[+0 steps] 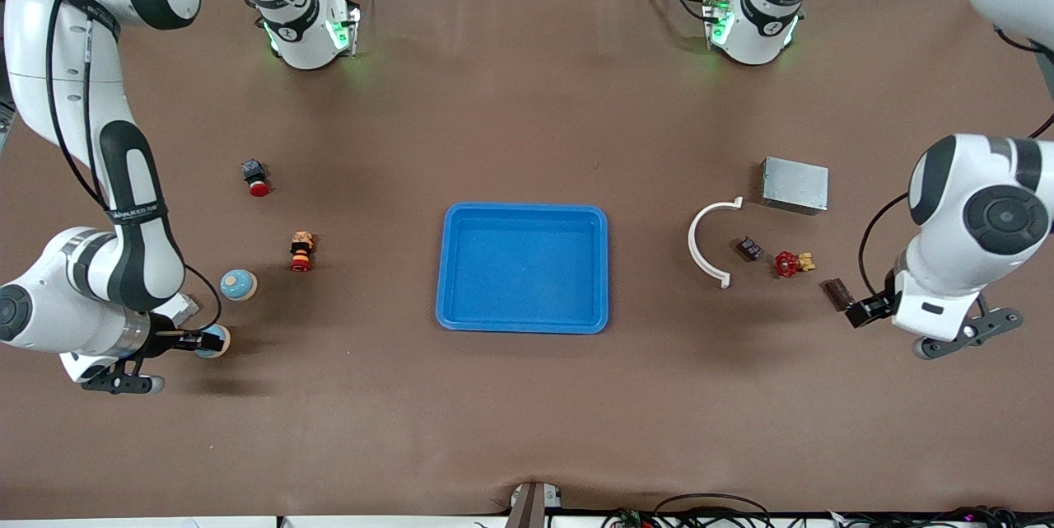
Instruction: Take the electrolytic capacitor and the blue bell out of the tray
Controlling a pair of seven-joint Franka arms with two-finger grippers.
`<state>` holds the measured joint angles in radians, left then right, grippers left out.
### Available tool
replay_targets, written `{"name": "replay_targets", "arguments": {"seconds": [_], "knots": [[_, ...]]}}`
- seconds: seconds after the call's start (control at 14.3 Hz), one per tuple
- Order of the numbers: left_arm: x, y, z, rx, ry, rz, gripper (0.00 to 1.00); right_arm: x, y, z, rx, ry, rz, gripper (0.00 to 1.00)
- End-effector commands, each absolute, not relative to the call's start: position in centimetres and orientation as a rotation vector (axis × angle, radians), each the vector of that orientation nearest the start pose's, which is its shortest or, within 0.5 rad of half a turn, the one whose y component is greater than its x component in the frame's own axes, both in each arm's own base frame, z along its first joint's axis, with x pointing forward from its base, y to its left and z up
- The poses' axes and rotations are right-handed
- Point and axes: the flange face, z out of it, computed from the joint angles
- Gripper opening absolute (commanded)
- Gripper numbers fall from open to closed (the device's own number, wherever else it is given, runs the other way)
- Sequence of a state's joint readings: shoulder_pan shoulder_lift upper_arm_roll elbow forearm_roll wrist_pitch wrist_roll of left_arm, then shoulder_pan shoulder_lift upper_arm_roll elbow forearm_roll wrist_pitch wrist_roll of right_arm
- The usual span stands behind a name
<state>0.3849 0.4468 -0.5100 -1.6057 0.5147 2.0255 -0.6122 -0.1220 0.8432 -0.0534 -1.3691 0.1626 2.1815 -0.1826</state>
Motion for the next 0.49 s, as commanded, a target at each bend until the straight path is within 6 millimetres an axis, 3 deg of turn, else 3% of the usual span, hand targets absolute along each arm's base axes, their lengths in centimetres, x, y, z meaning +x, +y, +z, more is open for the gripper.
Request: {"name": "replay_targets", "arguments": {"seconds": [0.0, 0.42], "knots": [[66.0, -1.8, 46.0, -2.993, -0.385, -0.180, 1.00, 72.5, -11.6, 20.3, -3.021, 0.105, -0.006, 0.00], [64.5, -0.7, 54.5, -3.032, -0.221, -0.067, 1.00, 72.5, -11.6, 19.8, -3.020, 0.105, -0.004, 0.00]]}}
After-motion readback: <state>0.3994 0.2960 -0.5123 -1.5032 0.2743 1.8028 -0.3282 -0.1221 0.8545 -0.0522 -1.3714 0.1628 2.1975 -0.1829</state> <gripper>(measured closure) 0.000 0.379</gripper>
